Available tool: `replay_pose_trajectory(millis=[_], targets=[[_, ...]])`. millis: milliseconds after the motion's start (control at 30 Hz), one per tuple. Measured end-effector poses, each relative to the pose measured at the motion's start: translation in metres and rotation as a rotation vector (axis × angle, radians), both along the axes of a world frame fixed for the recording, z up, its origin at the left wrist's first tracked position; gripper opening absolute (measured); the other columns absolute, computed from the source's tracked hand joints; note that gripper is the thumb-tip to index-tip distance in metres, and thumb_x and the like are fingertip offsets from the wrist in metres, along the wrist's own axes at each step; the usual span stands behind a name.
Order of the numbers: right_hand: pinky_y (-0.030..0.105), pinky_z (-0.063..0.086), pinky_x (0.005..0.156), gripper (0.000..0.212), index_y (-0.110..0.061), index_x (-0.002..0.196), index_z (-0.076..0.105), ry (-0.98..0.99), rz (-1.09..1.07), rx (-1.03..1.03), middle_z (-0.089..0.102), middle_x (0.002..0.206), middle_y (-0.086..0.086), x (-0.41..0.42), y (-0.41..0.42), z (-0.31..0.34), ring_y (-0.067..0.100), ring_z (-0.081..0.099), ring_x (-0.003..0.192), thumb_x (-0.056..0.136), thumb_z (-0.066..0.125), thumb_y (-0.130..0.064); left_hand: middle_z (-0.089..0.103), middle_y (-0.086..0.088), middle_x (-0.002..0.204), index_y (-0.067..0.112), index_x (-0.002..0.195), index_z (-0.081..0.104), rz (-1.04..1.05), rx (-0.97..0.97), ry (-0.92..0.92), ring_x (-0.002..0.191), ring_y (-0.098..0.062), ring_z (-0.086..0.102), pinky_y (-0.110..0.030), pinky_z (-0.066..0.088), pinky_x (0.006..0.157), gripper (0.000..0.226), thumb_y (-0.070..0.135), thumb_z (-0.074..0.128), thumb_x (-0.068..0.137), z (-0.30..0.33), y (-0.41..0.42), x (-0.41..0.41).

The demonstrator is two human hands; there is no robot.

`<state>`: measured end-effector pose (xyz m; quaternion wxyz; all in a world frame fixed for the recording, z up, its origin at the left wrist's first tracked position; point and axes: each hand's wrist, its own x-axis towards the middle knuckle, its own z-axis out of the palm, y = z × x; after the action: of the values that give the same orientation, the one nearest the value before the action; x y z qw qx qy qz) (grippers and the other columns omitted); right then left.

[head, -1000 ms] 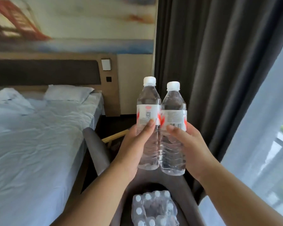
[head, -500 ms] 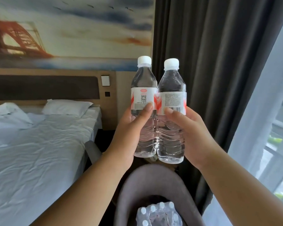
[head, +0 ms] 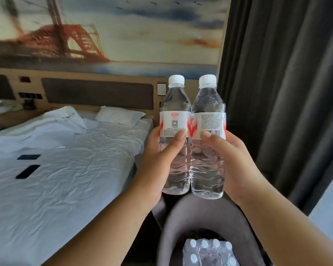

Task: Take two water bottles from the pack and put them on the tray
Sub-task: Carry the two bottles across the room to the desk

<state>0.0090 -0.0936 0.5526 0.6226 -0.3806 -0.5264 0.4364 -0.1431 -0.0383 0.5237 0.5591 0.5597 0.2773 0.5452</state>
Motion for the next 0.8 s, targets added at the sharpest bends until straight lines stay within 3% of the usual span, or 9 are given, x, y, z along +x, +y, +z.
replay_pose_trajectory(millis=[100, 233, 333, 400, 467, 533, 633, 800], targets=[[0.044, 0.063, 0.088, 0.030, -0.007, 0.128, 0.069, 0.018, 0.133, -0.008, 0.078, 0.117, 0.019, -0.015, 0.013, -0.003, 0.036, 0.077, 0.106, 0.101, 0.056, -0.015, 0.078, 0.000, 0.124, 0.033, 0.133, 0.062, 0.130, -0.032, 0.007, 0.115, -0.022, 0.076, -0.056, 0.056, 0.105, 0.048, 0.047, 0.075, 0.089, -0.001, -0.012, -0.020], [0.055, 0.057, 0.098, 0.034, -0.009, 0.131, 0.067, 0.029, 0.332, -0.030, 0.076, 0.121, 0.020, -0.050, 0.029, -0.011, 0.038, 0.074, 0.111, 0.100, 0.058, -0.018, 0.077, 0.007, 0.125, 0.038, 0.136, 0.057, 0.314, -0.046, 0.034, 0.112, -0.013, 0.077, -0.044, 0.060, 0.100, 0.057, 0.053, 0.075, 0.085, 0.001, -0.036, -0.059], [0.058, 0.052, 0.101, 0.035, -0.010, 0.133, 0.066, 0.039, 0.573, -0.050, 0.074, 0.125, 0.019, -0.093, 0.031, -0.017, 0.039, 0.072, 0.115, 0.101, 0.055, -0.021, 0.078, 0.021, 0.114, 0.051, 0.123, 0.058, 0.480, -0.078, 0.031, 0.099, 0.002, 0.078, -0.020, 0.063, 0.077, 0.047, 0.053, 0.071, 0.078, 0.003, -0.068, -0.097], [0.056, 0.052, 0.100, 0.037, -0.012, 0.134, 0.065, 0.035, 0.722, -0.053, 0.074, 0.126, 0.018, -0.129, 0.024, -0.021, 0.038, 0.072, 0.115, 0.100, 0.055, -0.024, 0.077, 0.030, 0.105, 0.057, 0.115, 0.057, 0.589, -0.116, 0.035, 0.093, 0.009, 0.076, -0.013, 0.061, 0.068, 0.041, 0.058, 0.071, 0.076, 0.002, -0.096, -0.126], [0.056, 0.054, 0.099, 0.037, -0.012, 0.133, 0.066, 0.021, 0.824, -0.050, 0.075, 0.124, 0.017, -0.166, 0.010, -0.021, 0.038, 0.073, 0.113, 0.099, 0.058, -0.026, 0.077, 0.032, 0.105, 0.061, 0.113, 0.056, 0.725, -0.144, 0.026, 0.095, 0.009, 0.076, -0.016, 0.062, 0.072, 0.044, 0.064, 0.071, 0.072, 0.001, -0.126, -0.155], [0.052, 0.060, 0.095, 0.034, -0.011, 0.128, 0.069, 0.026, 0.898, -0.066, 0.077, 0.119, 0.018, -0.206, -0.008, -0.020, 0.038, 0.075, 0.109, 0.097, 0.062, -0.025, 0.076, 0.023, 0.118, 0.057, 0.125, 0.056, 0.863, -0.155, 0.010, 0.105, -0.001, 0.077, -0.027, 0.063, 0.087, 0.056, 0.064, 0.072, 0.072, 0.001, -0.158, -0.184], [0.040, 0.065, 0.086, 0.037, -0.013, 0.124, 0.072, 0.029, 1.028, -0.092, 0.079, 0.114, 0.015, -0.265, -0.041, -0.021, 0.034, 0.078, 0.104, 0.091, 0.060, -0.024, 0.078, 0.014, 0.120, 0.043, 0.136, 0.057, 1.021, -0.160, -0.031, 0.102, -0.004, 0.079, -0.022, 0.063, 0.079, 0.053, 0.051, 0.072, 0.086, -0.002, -0.208, -0.225], [0.026, 0.064, 0.064, 0.031, -0.019, 0.110, 0.078, 0.012, 1.213, -0.156, 0.084, 0.101, 0.008, -0.370, -0.109, -0.024, 0.024, 0.082, 0.088, 0.082, 0.065, -0.025, 0.079, 0.005, 0.123, 0.035, 0.134, 0.060, 1.254, -0.146, -0.066, 0.110, -0.017, 0.078, -0.045, 0.060, 0.098, 0.053, 0.054, 0.065, 0.085, -0.015, -0.294, -0.301]])
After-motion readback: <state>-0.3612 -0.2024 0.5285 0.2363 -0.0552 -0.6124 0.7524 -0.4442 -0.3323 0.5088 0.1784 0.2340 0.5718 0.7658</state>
